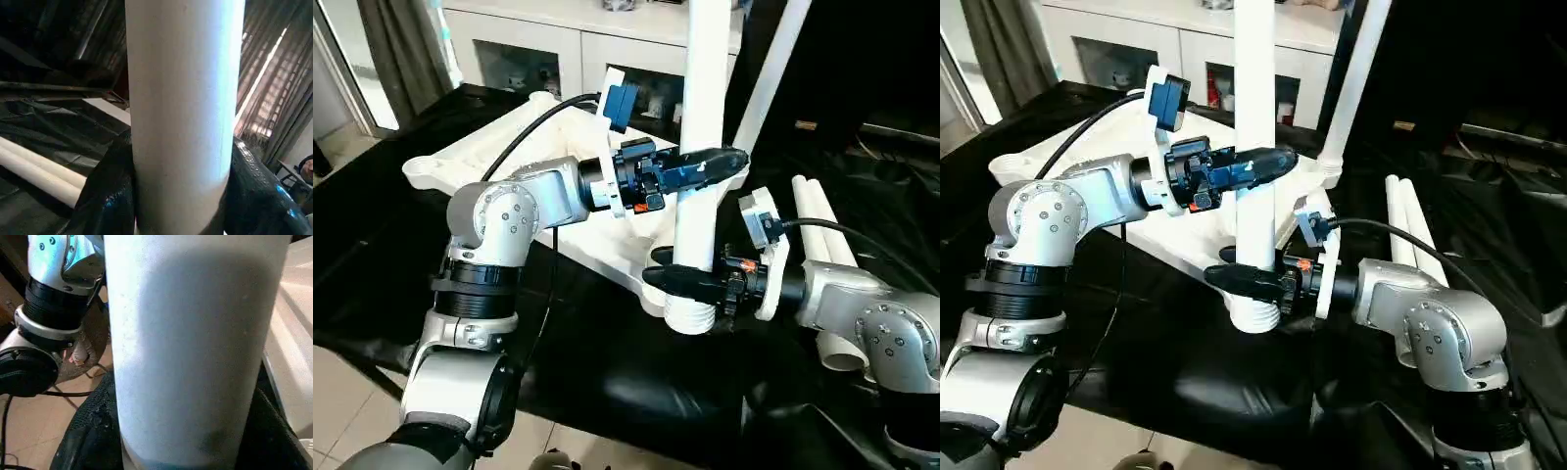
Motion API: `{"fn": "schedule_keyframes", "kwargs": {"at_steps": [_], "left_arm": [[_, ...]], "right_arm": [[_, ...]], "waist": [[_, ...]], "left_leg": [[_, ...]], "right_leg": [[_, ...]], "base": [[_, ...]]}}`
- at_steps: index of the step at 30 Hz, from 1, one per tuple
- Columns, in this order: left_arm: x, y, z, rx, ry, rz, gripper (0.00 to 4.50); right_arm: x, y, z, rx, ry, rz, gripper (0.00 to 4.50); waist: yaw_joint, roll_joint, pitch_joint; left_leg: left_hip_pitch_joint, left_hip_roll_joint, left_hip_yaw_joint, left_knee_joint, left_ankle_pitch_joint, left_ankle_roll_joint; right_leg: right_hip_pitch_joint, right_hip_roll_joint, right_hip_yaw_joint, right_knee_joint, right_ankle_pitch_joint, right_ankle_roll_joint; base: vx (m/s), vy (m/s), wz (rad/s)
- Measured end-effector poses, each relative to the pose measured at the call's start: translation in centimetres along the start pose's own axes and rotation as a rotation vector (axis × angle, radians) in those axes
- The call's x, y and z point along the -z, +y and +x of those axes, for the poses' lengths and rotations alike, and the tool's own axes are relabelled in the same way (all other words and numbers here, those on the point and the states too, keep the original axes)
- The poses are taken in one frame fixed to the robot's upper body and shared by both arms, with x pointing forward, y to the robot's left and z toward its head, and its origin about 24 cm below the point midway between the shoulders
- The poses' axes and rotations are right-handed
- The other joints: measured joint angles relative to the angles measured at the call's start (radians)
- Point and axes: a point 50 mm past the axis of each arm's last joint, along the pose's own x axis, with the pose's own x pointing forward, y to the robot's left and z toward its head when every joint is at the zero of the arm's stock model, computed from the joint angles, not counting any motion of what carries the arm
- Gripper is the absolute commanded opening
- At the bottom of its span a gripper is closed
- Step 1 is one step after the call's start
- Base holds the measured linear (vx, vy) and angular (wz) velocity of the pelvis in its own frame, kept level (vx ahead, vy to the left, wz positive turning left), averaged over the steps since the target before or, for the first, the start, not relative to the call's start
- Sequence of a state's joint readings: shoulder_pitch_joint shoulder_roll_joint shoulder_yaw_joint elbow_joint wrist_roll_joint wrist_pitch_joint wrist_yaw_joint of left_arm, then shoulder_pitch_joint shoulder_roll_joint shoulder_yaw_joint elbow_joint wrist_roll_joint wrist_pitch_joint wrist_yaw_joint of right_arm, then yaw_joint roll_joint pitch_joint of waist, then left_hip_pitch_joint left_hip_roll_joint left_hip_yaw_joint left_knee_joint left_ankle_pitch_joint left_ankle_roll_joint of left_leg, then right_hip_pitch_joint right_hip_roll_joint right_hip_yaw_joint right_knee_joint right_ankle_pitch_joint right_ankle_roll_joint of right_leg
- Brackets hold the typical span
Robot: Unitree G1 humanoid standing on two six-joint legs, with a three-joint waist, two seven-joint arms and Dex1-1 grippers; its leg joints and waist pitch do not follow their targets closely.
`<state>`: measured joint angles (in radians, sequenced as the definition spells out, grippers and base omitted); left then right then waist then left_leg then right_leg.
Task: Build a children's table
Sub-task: Pick table leg
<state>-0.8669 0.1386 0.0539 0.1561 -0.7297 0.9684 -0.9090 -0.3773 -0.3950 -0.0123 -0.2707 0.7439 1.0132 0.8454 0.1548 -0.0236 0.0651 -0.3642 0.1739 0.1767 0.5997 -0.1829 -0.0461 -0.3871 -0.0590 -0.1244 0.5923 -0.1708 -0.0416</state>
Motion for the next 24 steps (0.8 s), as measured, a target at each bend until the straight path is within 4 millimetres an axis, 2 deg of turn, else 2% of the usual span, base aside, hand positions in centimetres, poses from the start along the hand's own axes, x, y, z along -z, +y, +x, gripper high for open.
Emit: {"fn": "schedule_keyframes", "kwargs": {"at_steps": [2,4,8,12,15,16,20,21,24], "left_arm": [[0.0,0.1,0.0,-0.014,-0.002,0.013,2.56],[0.2,0.7,0.2,-0.074,-0.013,-0.009,2.59],[0.5,2.1,0.4,-0.276,-0.008,0.022,2.96],[1.4,2.5,0.8,-0.42,-0.037,0.042,2.99],[2.7,2.6,1.3,-0.502,-0.032,0.034,2.99],[3.1,2.7,1.6,-0.525,-0.022,0.03,2.71],[3.4,2.8,2.6,-0.626,-0.062,0.021,2.44],[3.4,2.8,2.7,-0.64,-0.07,0.022,2.29],[3.3,2.9,2.6,-0.671,-0.074,0.032,2.2]], "right_arm": [[0.0,-0.1,0.0,0.017,-0.003,-0.008,2.0],[0.0,-0.8,0.2,0.109,-0.016,-0.037,1.99],[0.4,-2.3,0.9,0.295,-0.023,-0.075,1.99],[0.6,-3.2,1.2,0.439,-0.01,-0.113,1.99],[0.8,-3.2,1.8,0.472,-0.006,-0.12,1.99],[0.9,-3.1,1.9,0.474,-0.005,-0.121,1.99],[1.0,-3.2,2.4,0.527,-0.006,-0.133,1.98],[0.9,-3.3,2.4,0.538,-0.009,-0.137,1.98],[0.9,-3.2,2.6,0.542,-0.011,-0.141,1.98]], "waist": [[0.002,0.0,0.0],[0.001,0.0,0.0],[0.001,0.0,0.0],[-0.001,0.0,0.0],[-0.004,-0.001,0.0],[-0.004,-0.001,0.001],[-0.007,-0.005,0.002],[-0.008,-0.006,0.002],[-0.013,-0.01,0.002]], "left_leg": [[0.0,0.0,0.0,0.0,0.0,0.0],[0.0,0.0,0.0,0.0,0.0,0.0],[-0.001,0.0,0.0,0.0,0.001,-0.001],[-0.002,0.0,0.0,-0.001,0.0,-0.001],[-0.003,0.0,0.0,-0.001,0.0,0.0],[-0.003,0.0,0.0,-0.001,0.0,0.0],[-0.003,0.0,0.0,0.0,0.001,0.0],[-0.003,0.0,0.0,0.0,0.001,0.0],[-0.003,0.0,0.0,0.0,0.001,0.0]], "right_leg": [[0.0,0.0,0.0,0.0,0.0,0.0],[0.0,0.0,0.0,0.001,0.0,0.0],[0.0,0.0,0.0,0.001,0.0,0.0],[-0.001,0.0,0.0,0.001,0.0,0.001],[-0.002,0.0,0.0,0.001,0.0,0.001],[-0.002,0.0,0.0,0.001,0.0,0.001],[-0.002,0.0,0.0,0.001,0.0,0.001],[-0.002,0.0,0.0,0.001,0.0,0.001],[-0.002,0.0,0.0,0.001,0.0,0.002]], "base": [[0.0,0.0,0.0],[0.0,0.0,0.0],[0.0,0.0,0.0],[0.0,0.0,0.0],[0.0,0.0,0.0],[0.0,0.0,0.0],[0.0,0.0,0.0],[0.0,0.0,0.0],[0.0,0.0,0.0]]}}
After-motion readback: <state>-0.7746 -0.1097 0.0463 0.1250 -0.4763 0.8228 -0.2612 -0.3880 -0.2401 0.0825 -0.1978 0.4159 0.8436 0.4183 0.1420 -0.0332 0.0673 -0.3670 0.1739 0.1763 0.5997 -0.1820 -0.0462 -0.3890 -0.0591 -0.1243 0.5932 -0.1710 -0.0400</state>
